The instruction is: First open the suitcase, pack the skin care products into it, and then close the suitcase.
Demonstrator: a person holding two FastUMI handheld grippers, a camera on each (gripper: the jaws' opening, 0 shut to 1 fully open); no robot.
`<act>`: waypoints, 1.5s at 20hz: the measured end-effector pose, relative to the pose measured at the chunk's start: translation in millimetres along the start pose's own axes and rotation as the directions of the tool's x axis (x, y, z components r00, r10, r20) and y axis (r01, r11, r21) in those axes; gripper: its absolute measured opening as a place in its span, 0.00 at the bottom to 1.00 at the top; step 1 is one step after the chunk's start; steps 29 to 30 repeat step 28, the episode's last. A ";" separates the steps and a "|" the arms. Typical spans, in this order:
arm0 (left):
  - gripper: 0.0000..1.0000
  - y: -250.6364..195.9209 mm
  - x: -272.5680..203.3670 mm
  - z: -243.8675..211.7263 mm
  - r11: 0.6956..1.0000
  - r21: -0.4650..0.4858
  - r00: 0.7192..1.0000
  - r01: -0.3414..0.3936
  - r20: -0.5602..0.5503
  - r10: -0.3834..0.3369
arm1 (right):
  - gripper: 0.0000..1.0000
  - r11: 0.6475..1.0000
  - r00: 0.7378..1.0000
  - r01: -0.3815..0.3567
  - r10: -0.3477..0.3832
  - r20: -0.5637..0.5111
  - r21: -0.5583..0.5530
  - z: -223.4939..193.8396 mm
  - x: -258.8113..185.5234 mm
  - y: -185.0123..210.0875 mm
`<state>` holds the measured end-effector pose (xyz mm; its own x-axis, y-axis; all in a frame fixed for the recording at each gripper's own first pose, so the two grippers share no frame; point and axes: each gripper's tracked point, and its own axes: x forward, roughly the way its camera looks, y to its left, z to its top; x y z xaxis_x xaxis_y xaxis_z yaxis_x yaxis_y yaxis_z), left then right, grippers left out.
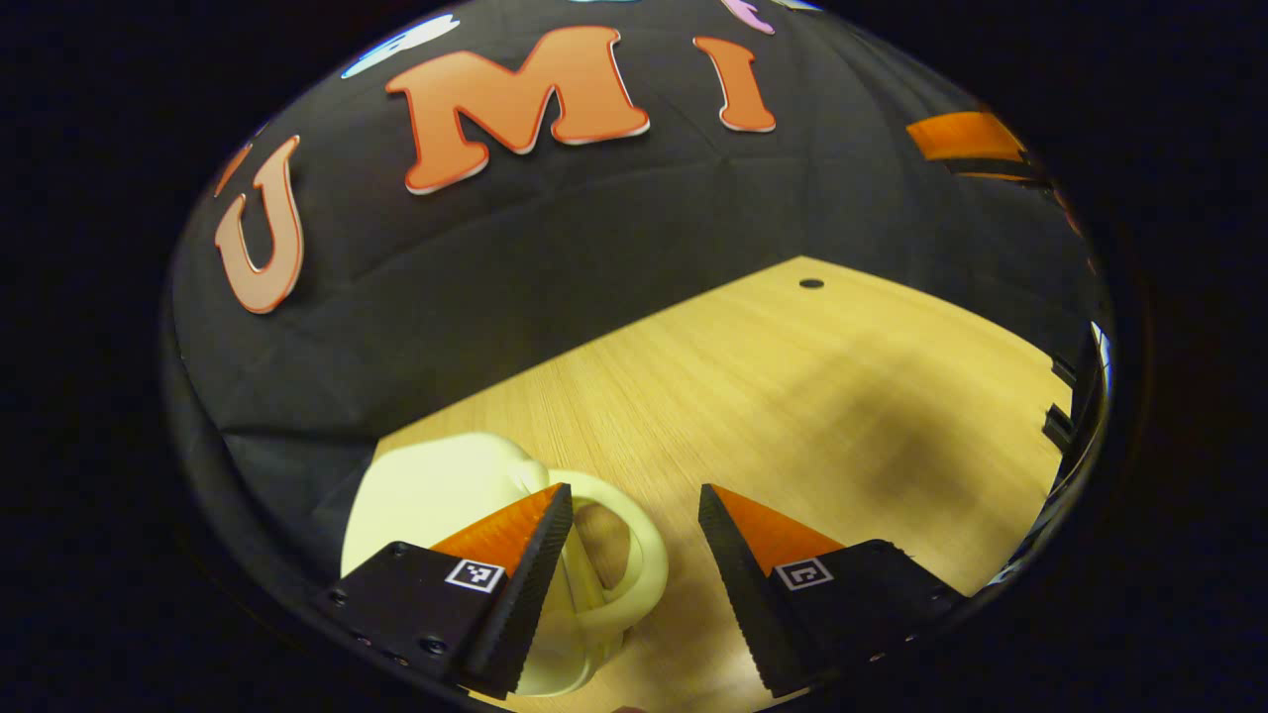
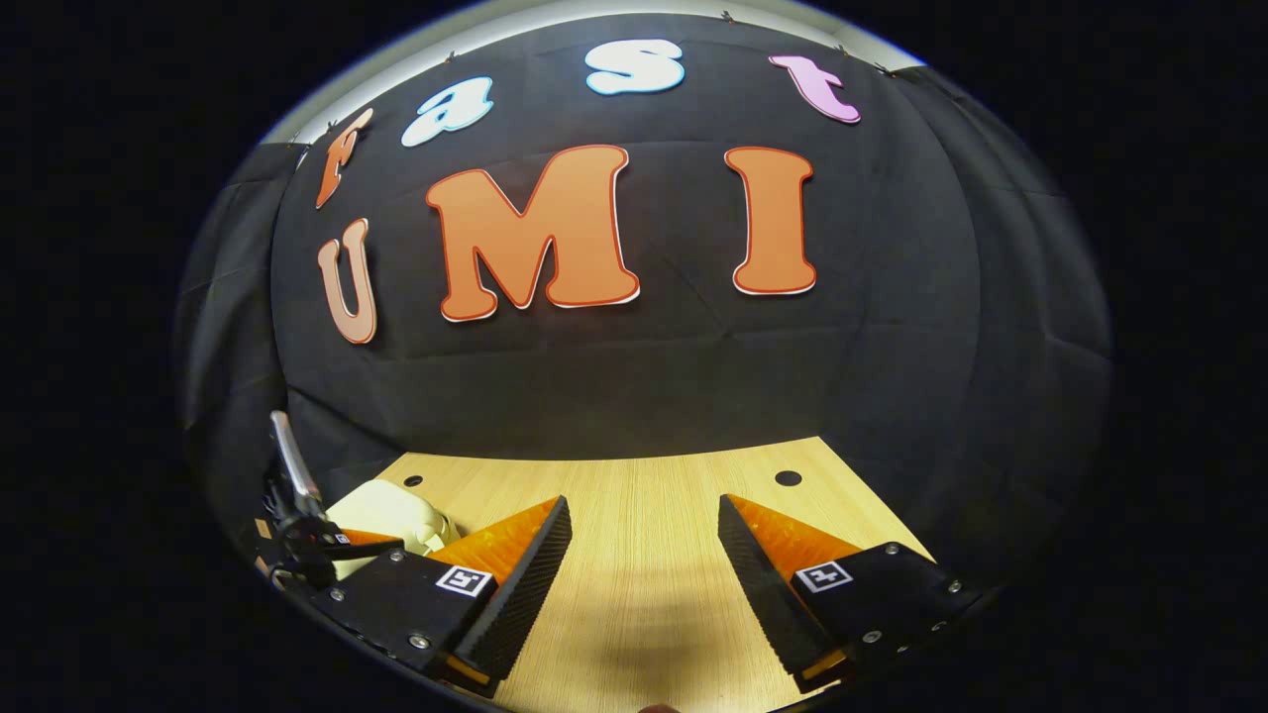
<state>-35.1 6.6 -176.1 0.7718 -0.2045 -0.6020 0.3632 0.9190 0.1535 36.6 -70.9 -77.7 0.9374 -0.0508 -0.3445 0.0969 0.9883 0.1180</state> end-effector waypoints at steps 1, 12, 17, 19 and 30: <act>0.86 3.3 -4.6 15.3 1.000 -0.027 0.999 -0.013 0.042 0.014 | 0.96 1.000 1.000 0.005 -0.005 0.023 -0.001 5.5 -2.2 0.2; 0.99 -13.1 -81.5 196.3 0.962 -0.271 0.884 -0.016 0.446 0.140 | 0.95 0.999 0.968 -0.013 0.026 0.251 -0.052 55.9 -38.9 15.6; 0.99 -41.7 -93.8 221.9 0.965 -0.263 0.845 -0.003 0.515 0.143 | 0.95 0.997 0.957 -0.034 0.053 0.285 -0.072 63.7 -45.5 14.2; 0.99 -49.4 -94.6 222.3 0.965 -0.261 0.843 -0.012 0.516 0.150 | 0.95 0.996 0.956 -0.040 0.062 0.287 -0.083 64.5 -46.8 11.6; 0.99 -43.0 -110.5 211.5 0.952 -0.302 0.824 -0.048 0.527 0.209 | 0.95 0.994 0.941 -0.010 0.045 0.335 -0.105 72.2 -57.2 -8.3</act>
